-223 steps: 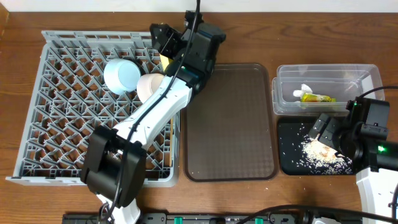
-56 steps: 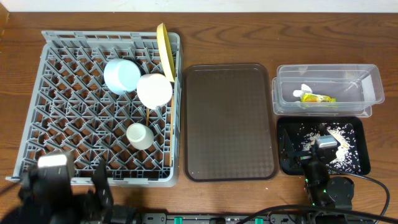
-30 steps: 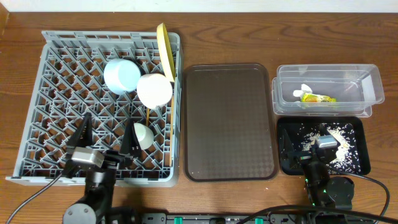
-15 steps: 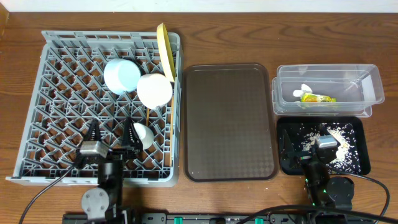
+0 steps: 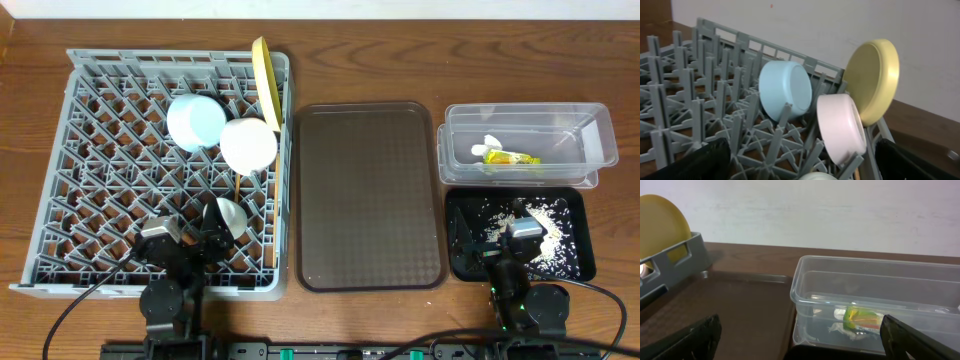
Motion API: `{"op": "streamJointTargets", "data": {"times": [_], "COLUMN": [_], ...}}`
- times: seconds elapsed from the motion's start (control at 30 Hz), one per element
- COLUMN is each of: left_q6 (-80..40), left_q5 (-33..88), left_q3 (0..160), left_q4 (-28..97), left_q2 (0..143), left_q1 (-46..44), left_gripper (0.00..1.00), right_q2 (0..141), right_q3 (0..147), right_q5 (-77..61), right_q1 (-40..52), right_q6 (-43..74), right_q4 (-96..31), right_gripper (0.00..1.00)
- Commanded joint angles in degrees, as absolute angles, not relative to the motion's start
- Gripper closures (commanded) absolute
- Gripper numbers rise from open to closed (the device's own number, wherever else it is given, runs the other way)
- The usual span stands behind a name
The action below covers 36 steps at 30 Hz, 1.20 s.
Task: Sort waste into correct bins and load items into the dishwasher
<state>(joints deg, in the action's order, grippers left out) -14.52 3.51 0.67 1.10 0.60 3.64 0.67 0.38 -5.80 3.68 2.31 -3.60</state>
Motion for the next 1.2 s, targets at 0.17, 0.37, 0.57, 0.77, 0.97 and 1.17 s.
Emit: {"op": "streamJointTargets", "data": {"times": [0.17,0.37,0.57,0.77,0.97,1.17], "left_q6": [-12.60,-12.75,-12.75,-12.75,-12.75,-12.75], "left_q5": [5.15,5.08,5.08,5.08,5.08,5.08], "left_q3": [0.23,0.23,0.23,0.23,0.23,0.23], "left_q4": [3.68,3.64,3.64,3.64,3.64,3.64], "left_q2": [0.10,0.16,0.23,0.23,0.23,0.23], "left_q1": [0.64,0.67,0.67,0.67,0.67,0.67], "left_gripper": [0.06,0.06,0.06,0.06,0.06,0.06], "right_q2": [0.27,0.27,0.27,0.27,0.27,0.27], "right_q3": [0.32,0.32,0.32,0.32,0.32,0.32], "right_q5": [-6.04,-6.04,-6.04,-6.04,-6.04,-6.04], "right_q1": [4.19,4.19,4.19,4.19,4.19,4.19], "right_q6": [1.63,1.63,1.63,1.63,1.63,1.63], "right_q4": [-3.84,-3.84,-3.84,-3.84,-3.84,-3.84], "right_gripper": [0.01,0.01,0.01,0.01,0.01,0.01]}}
